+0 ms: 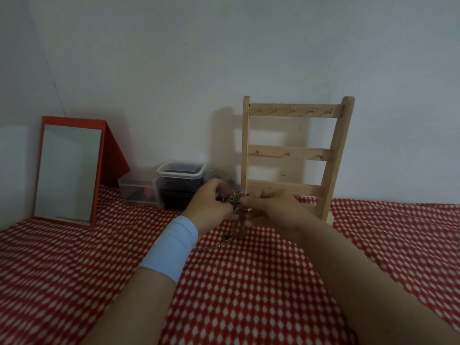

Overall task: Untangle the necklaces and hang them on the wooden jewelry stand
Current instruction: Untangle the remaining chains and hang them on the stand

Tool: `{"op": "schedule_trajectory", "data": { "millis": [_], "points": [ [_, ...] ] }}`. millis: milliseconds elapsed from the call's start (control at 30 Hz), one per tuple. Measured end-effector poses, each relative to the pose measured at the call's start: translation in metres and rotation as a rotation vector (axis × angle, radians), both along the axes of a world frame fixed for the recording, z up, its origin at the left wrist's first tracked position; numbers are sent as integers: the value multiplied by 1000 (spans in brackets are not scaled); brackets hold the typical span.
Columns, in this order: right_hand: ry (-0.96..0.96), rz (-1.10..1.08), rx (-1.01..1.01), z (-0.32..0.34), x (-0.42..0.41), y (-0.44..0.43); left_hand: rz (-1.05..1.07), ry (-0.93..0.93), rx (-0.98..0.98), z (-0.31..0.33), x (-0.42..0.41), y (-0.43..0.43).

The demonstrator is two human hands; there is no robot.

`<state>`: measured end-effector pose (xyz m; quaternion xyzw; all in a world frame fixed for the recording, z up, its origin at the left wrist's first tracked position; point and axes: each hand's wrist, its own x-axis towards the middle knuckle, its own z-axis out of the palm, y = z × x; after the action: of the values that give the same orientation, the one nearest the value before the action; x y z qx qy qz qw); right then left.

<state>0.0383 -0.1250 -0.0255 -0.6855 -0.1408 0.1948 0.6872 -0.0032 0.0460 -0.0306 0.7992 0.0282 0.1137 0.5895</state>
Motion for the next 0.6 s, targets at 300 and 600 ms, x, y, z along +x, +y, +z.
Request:
{"op": "schedule_trajectory", "data": {
  "millis": [300,600],
  "points": [
    [-89,-45,-75,-1,-1,2,-22,-125,140,3,-1,-2],
    [2,90,-73,-1,-5,0,-101,-74,325,10,-9,12]
  ]
}}
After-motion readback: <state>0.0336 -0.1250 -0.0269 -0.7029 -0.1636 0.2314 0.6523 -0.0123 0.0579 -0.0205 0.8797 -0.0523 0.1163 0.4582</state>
